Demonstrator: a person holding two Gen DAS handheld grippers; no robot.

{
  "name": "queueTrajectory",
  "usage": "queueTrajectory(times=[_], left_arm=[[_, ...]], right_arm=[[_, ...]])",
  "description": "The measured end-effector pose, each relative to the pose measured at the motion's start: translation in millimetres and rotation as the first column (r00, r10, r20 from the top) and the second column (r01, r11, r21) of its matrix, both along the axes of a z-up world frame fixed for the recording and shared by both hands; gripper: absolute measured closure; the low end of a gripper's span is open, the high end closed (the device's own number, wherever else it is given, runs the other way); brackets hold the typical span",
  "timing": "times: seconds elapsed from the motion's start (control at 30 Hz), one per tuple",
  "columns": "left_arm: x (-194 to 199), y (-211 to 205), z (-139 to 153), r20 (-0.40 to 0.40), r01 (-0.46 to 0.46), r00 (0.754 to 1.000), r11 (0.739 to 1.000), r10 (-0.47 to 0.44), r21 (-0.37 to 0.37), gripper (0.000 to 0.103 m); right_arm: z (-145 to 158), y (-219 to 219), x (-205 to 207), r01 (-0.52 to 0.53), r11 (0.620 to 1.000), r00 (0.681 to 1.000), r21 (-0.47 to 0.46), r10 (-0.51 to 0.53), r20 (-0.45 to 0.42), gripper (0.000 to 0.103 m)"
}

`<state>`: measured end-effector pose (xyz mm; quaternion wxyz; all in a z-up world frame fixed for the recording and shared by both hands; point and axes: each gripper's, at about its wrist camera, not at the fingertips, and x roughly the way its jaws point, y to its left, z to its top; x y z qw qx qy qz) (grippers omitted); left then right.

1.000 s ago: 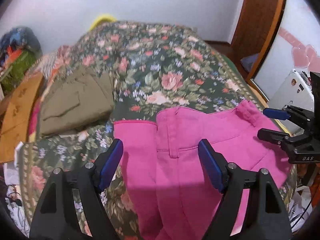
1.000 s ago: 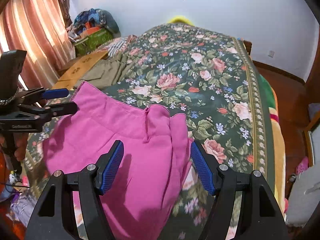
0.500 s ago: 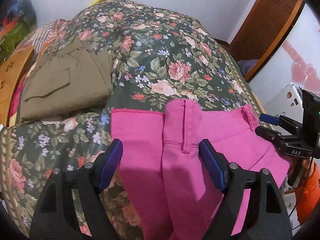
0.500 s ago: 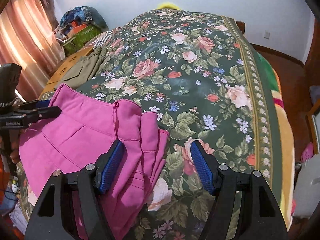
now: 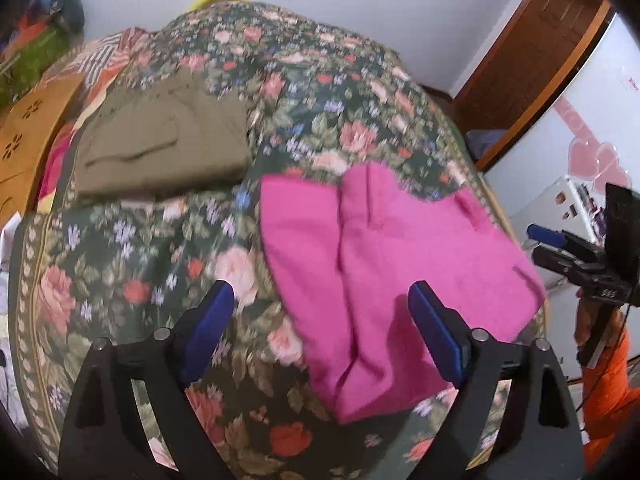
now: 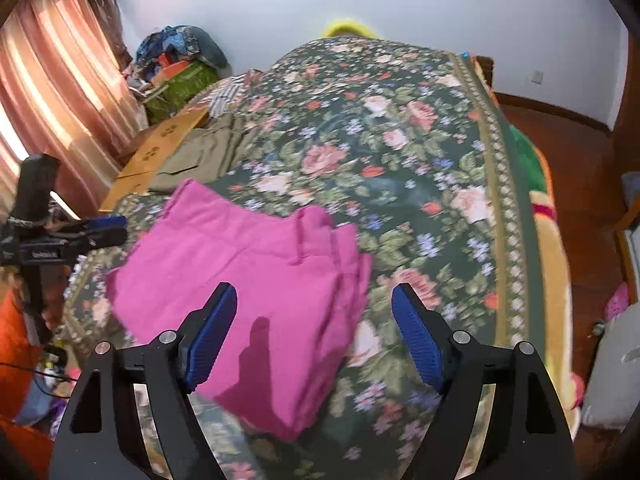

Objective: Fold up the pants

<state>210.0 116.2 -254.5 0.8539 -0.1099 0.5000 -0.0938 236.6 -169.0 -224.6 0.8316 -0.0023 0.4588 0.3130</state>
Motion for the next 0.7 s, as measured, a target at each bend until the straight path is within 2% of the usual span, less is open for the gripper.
queueTrajectory(times=[0.1,0.2,0.33,0.4,0.53,0.7], left_arm=[[-7.4,9.2,-21.4,-0.043,-0.029,0.999,0.999,0.031,0.045,0.014],[-14.7,29.8,-37.6,-0.092,-0.099,0.991,0.995,0.101,0.027,0.014],[-24.4,46.5,-34.1,-0.081,-0.141,0.987,0.990,0.142,0.016,0.014],[-26.3,46.9,-24.2,-0.053,-0.134,0.989,0.991,0.135,0.007,0.014],[-19.2,38.8,-5.4,-0.017,-0.106,0.994,0.992,0.105,-0.074,0.013],[3.1,11.2,-4.7,-0.037,-0.021,0.999,0.986,0.015,-0.163,0.011]], right_arm=[[-12.0,9.0,-8.0,-0.020,1.000,0.999,-0.007,0.020,-0.030,0.026],[-28.2,15.5,-11.7,-0.031,0.998,0.999,-0.056,0.029,-0.044,0.026],[-33.5,9.3,-10.9,-0.016,0.999,0.998,-0.044,0.013,-0.066,0.025],[-28.9,5.3,-8.8,-0.003,0.998,0.998,-0.058,0.000,-0.057,0.025],[-20.1,2.0,-6.5,0.007,0.997,0.999,-0.078,-0.010,-0.045,0.024],[-17.6,6.6,-0.4,-0.007,0.999,0.998,-0.031,0.005,-0.070,0.024]])
